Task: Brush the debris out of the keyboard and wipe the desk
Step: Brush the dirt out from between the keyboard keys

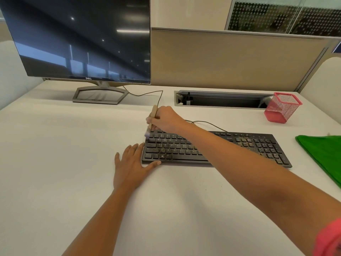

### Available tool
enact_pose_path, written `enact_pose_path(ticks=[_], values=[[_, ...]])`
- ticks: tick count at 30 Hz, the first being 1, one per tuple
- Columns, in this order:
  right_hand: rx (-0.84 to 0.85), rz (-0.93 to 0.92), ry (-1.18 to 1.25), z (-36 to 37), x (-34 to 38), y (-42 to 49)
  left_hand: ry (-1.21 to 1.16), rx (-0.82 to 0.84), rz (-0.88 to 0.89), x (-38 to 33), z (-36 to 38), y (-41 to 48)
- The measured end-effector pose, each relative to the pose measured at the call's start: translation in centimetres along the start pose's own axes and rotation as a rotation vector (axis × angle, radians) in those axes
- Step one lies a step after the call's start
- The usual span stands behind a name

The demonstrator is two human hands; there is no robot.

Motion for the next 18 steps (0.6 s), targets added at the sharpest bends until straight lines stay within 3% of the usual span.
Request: enact_pose_path(ticks=[5, 9, 14, 18], values=[[0.078, -0.002, -0.104, 1.0, 0.0, -0.3, -0.008, -0.006, 0.007, 0.0, -0.1, -0.1], [0.01, -0.02, -0.272, -0.4, 0.6, -0.2, -0.012, -0.007, 0.002, 0.1, 0.0, 0.0], [-0.091, 0.055, -0.133, -1.2, -0.4, 0.1, -0.005, 0.004, -0.002, 0.0, 0.1, 0.0], [-0.005, 0.117, -0.052, 0.0, -1.3, -0.5, -0.015, -0.001, -0.002, 0.0, 0.1, 0.0]])
Point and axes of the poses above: each hand's wrist, its own y-axis towards the middle knuckle, its own z-axis out of the palm, x = y × z, the point moved 7 cm from there along y, towards the middle knuckle, and after that the axes turned 2 degrees about -x, right-handed, at the moved point
